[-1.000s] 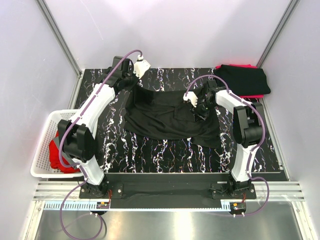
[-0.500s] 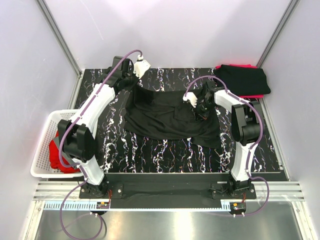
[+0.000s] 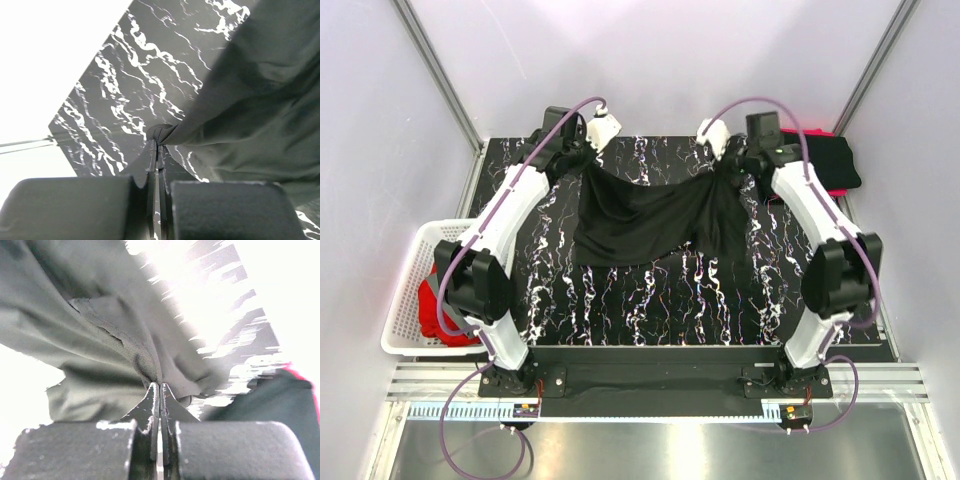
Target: Fold and stack the t-shirts
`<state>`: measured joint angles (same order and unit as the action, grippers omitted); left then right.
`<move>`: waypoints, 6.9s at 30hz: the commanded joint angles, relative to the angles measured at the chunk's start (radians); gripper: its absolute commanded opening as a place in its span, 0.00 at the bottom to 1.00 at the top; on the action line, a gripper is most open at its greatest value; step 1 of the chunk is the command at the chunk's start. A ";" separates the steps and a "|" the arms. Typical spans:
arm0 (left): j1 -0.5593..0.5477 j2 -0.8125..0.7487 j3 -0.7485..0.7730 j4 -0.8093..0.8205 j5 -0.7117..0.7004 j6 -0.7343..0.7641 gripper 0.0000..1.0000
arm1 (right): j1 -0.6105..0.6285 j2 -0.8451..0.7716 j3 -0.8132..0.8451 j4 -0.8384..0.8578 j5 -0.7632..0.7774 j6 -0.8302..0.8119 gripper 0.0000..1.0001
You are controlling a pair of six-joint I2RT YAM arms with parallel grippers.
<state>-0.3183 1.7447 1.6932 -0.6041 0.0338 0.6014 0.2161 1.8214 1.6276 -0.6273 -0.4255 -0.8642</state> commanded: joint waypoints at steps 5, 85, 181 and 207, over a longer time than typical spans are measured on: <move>-0.002 0.001 0.088 0.055 -0.031 0.044 0.00 | 0.006 -0.108 0.011 0.100 0.070 0.041 0.00; -0.042 0.027 0.080 0.060 -0.061 0.040 0.00 | -0.032 0.015 -0.325 0.046 0.116 -0.053 0.37; -0.084 0.099 0.129 0.069 -0.063 0.028 0.01 | -0.015 0.141 -0.104 0.021 0.208 0.120 0.34; -0.085 0.070 0.163 0.070 -0.074 0.038 0.00 | 0.029 -0.014 0.075 -0.044 0.034 0.343 0.00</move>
<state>-0.4004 1.8507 1.7996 -0.5808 -0.0311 0.6353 0.2176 1.8889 1.6482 -0.6441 -0.3450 -0.5785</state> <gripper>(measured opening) 0.012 0.014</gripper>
